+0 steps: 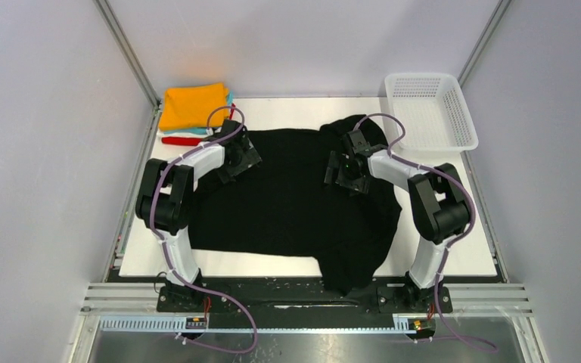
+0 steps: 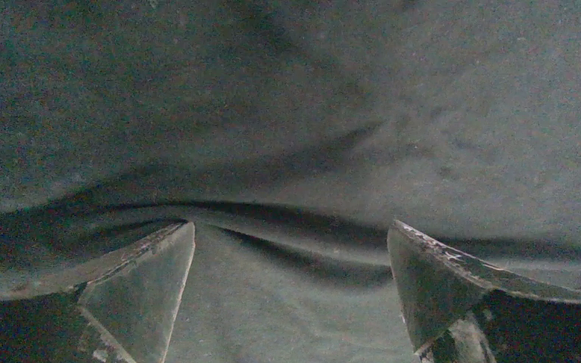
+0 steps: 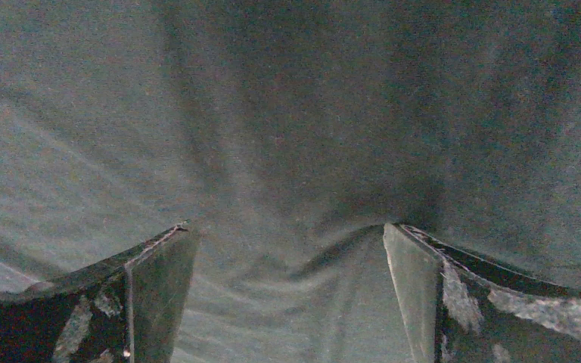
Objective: Fold and stack the t-shirts
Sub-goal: Flatten out the tshirt
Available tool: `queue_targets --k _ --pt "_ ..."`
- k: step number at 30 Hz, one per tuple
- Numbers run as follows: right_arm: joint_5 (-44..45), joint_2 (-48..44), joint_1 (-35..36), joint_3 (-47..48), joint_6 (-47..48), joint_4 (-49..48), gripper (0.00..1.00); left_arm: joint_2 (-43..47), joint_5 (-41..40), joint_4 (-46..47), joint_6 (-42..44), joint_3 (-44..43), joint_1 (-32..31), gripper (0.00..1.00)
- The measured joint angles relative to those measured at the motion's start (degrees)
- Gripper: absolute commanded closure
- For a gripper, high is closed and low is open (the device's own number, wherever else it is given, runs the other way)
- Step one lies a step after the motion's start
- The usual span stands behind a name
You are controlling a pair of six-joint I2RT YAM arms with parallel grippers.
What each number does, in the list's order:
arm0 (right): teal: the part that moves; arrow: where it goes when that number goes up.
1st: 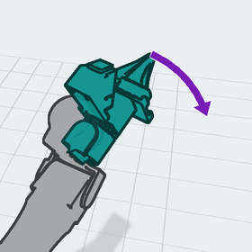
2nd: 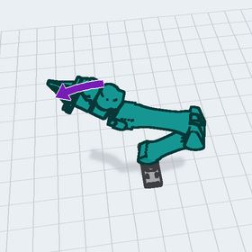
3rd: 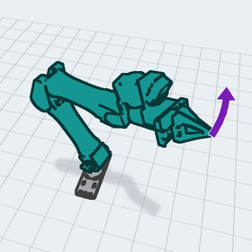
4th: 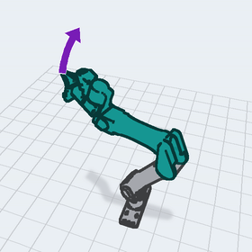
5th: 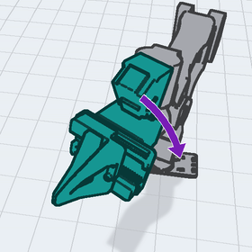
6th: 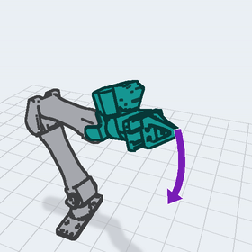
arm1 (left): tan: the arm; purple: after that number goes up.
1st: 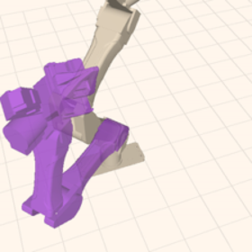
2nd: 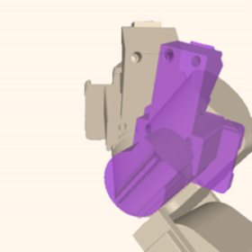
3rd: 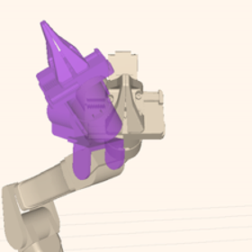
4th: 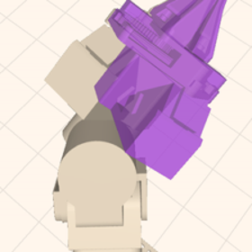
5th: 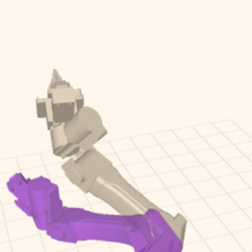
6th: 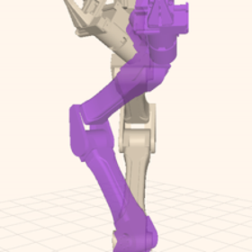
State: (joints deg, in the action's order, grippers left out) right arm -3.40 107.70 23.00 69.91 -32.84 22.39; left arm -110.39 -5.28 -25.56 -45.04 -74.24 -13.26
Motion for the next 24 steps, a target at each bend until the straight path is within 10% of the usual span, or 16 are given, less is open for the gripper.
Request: queue_targets --k 13,24 --pt "-0.7 5.8 -4.3 16.1 6.3 4.1 0.01 -5.1 1.7 -3.2 1.7 -11.5 2.2 0.01" --pt "0.1 -38.3 -4.3 -21.7 1.7 2.7 0.02 29.7 3.5 2.5 1.8 16.9 0.7 0.01"
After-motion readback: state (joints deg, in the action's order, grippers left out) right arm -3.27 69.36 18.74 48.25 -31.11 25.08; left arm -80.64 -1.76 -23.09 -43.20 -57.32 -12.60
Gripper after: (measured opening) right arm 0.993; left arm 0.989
